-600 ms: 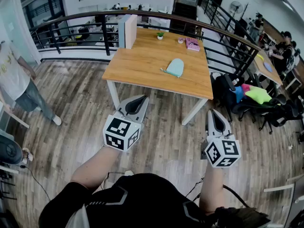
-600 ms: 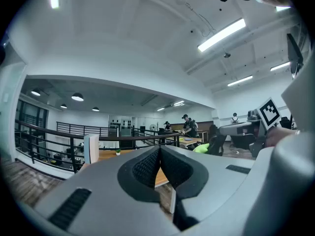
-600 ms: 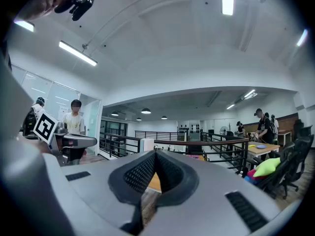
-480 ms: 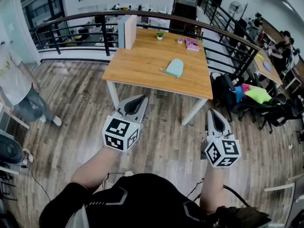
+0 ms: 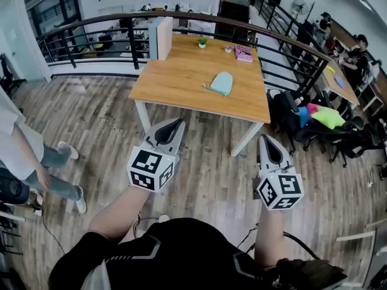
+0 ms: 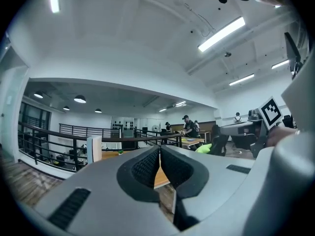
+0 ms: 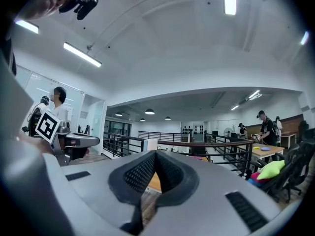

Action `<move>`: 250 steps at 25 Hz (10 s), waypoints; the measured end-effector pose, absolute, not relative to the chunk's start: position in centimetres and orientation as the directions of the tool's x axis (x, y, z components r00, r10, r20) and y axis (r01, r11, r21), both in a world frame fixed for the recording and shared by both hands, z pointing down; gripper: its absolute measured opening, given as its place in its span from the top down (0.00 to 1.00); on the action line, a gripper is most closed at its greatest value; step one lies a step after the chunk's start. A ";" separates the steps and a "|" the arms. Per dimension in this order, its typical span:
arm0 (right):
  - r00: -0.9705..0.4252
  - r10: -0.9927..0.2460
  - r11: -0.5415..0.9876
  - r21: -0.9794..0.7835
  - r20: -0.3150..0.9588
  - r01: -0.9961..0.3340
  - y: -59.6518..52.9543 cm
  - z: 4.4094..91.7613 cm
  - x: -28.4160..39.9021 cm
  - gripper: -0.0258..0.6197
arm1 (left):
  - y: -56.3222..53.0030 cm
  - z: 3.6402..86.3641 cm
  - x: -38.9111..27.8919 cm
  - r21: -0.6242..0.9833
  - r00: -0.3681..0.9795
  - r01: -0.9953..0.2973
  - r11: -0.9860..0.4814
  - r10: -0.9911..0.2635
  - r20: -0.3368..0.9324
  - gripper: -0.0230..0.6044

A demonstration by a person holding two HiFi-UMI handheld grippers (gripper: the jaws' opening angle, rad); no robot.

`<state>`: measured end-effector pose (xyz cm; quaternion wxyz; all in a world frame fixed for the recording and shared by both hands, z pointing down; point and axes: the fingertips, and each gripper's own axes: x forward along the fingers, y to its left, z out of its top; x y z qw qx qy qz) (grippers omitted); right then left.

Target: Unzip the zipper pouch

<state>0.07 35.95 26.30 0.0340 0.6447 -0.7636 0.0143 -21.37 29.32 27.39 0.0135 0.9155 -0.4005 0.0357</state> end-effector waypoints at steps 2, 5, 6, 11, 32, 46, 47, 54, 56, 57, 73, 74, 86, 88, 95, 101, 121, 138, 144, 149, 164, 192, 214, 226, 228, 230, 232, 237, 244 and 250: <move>-0.172 -0.982 0.174 0.020 0.072 -0.985 35.9 26.5 0.0 0.95 | 29.4 27.7 -21.3 -0.018 0.675 -0.734 -0.678 -0.733 0.084 0.91; -0.177 -0.981 0.180 0.024 0.075 -0.983 35.9 26.6 0.1 0.95 | 29.3 28.0 -21.4 -0.003 0.669 -0.741 -0.672 -0.738 0.083 0.91; -0.177 -0.981 0.180 0.025 0.075 -0.983 35.9 26.5 0.1 0.95 | 29.3 27.9 -21.5 0.006 0.670 -0.741 -0.671 -0.738 0.081 0.91; -0.187 -0.981 0.187 0.008 0.052 -0.982 36.2 26.3 0.6 0.88 | 29.7 28.0 -20.8 -0.014 0.686 -0.725 -0.689 -0.723 0.076 0.73; -0.269 -0.963 0.269 -0.006 0.030 -0.963 35.6 27.3 5.8 0.46 | 29.4 28.8 -14.7 -0.029 0.680 -0.731 -0.682 -0.731 0.063 0.48; -0.328 -0.943 0.327 -0.019 0.063 -0.945 30.1 30.4 9.0 0.47 | 24.5 31.4 -11.1 -0.038 0.677 -0.729 -0.683 -0.728 0.106 0.48; -0.320 -0.945 0.319 -0.019 0.062 -0.947 29.1 30.3 9.3 0.47 | 23.4 31.4 -10.9 -0.032 0.684 -0.724 -0.689 -0.723 0.101 0.48; -0.289 -0.954 0.292 0.017 0.078 -0.956 21.2 29.4 8.7 0.48 | 14.4 31.3 -11.2 0.010 0.719 -0.693 -0.721 -0.690 0.078 0.48; -0.296 -0.952 0.299 0.032 0.075 -0.954 18.8 29.1 8.3 0.48 | 11.7 31.3 -11.4 0.017 0.730 -0.681 -0.732 -0.678 0.081 0.48; -0.298 -0.952 0.301 0.037 0.073 -0.953 17.6 29.0 8.1 0.48 | 10.4 31.2 -11.5 0.015 0.733 -0.678 -0.735 -0.675 0.078 0.48; -0.240 -0.964 0.243 0.010 0.116 -0.970 3.3 30.9 6.7 0.48 | -4.5 32.6 -13.9 0.010 0.741 -0.670 -0.743 -0.668 0.068 0.48; -0.243 -0.962 0.247 0.014 0.122 -0.969 2.7 31.0 6.8 0.48 | -4.9 32.8 -13.9 0.017 0.738 -0.673 -0.739 -0.671 0.070 0.48; -0.365 -0.924 0.368 0.007 0.117 -0.930 -7.2 32.7 11.1 0.49 | -11.5 34.6 -9.9 0.006 0.676 -0.733 -0.681 -0.726 0.129 0.48; -0.400 -0.908 0.406 0.030 0.121 -0.913 -9.0 32.9 12.1 0.49 | -12.6 34.4 -8.5 -0.003 0.656 -0.750 -0.662 -0.744 0.129 0.48; -0.489 -0.862 0.497 0.036 0.131 -0.867 -14.5 33.7 16.8 0.49 | -16.3 34.9 -3.7 -0.004 0.599 -0.795 -0.607 -0.785 0.158 0.48; -0.553 -0.813 0.565 0.013 0.184 -0.825 -17.3 36.6 19.8 0.51 | -17.5 36.9 -0.4 0.023 0.585 -0.805 -0.593 -0.787 0.194 0.48; -0.749 -0.429 0.827 -0.113 0.504 -0.550 -21.5 58.8 16.8 0.61 | -17.5 54.6 1.5 0.120 0.518 -0.834 -0.538 -0.691 0.503 0.48; -0.635 -0.145 0.958 -0.053 0.759 -0.283 -19.9 72.9 13.2 0.67 | -14.8 64.4 1.0 0.207 0.494 -0.852 -0.481 -0.605 0.624 0.52; -0.629 -0.120 0.968 -0.051 0.768 -0.247 -19.8 73.8 13.0 0.72 | -14.3 64.3 0.6 0.218 0.482 -0.863 -0.455 -0.614 0.625 0.52; -0.636 -0.101 0.968 -0.071 0.765 -0.239 -19.5 73.6 12.3 0.84 | -14.3 64.3 0.5 0.230 0.487 -0.862 -0.452 -0.610 0.625 0.52; -0.743 -0.142 0.871 -0.275 0.654 -0.408 -20.1 67.0 10.5 0.87 | -17.1 59.5 1.1 0.209 0.589 -0.776 -0.595 -0.565 0.578 0.54; -0.681 -0.496 0.627 -0.320 0.538 -0.710 -22.3 48.2 10.2 0.88 | -22.3 46.7 8.2 0.121 0.924 -0.321 -0.939 -0.282 0.259 0.71; -0.725 -0.426 0.741 -0.252 0.541 -0.623 -21.6 46.2 8.7 0.89 | -22.0 44.7 6.6 0.220 0.913 -0.361 -0.906 -0.296 0.279 0.91; -0.759 -0.354 0.776 -0.282 0.547 -0.565 -19.8 47.2 8.9 0.89 | -21.7 45.2 5.0 0.220 0.893 -0.386 -0.896 -0.302 0.335 0.92; -0.763 -0.347 0.781 -0.283 0.545 -0.558 -19.9 47.3 8.8 0.89 | -21.8 45.2 4.9 0.187 0.883 -0.389 -0.902 -0.307 0.356 0.92; -0.755 -0.344 0.785 -0.270 0.558 -0.557 -19.9 47.7 8.7 0.89 | -22.4 45.4 4.5 0.203 0.872 -0.419 -0.885 -0.330 0.362 0.92; -0.750 -0.344 0.783 -0.268 0.566 -0.561 -19.7 48.1 8.9 0.89 | -23.1 45.7 3.6 0.235 0.860 -0.459 -0.857 -0.362 0.361 0.92; -0.749 -0.340 0.774 -0.283 0.569 -0.566 -19.6 48.8 9.7 0.89 | -24.3 46.1 1.7 0.238 0.832 -0.514 -0.824 -0.411 0.372 0.92; -0.734 -0.347 0.754 -0.291 0.583 -0.588 -20.0 50.0 10.4 0.89 | -25.5 47.1 -1.1 0.239 0.788 -0.586 -0.774 -0.476 0.391 0.92; -0.717 -0.351 0.735 -0.297 0.602 -0.610 -20.5 50.9 11.1 0.89 | -26.5 48.2 -3.4 0.258 0.753 -0.640 -0.723 -0.525 0.397 0.92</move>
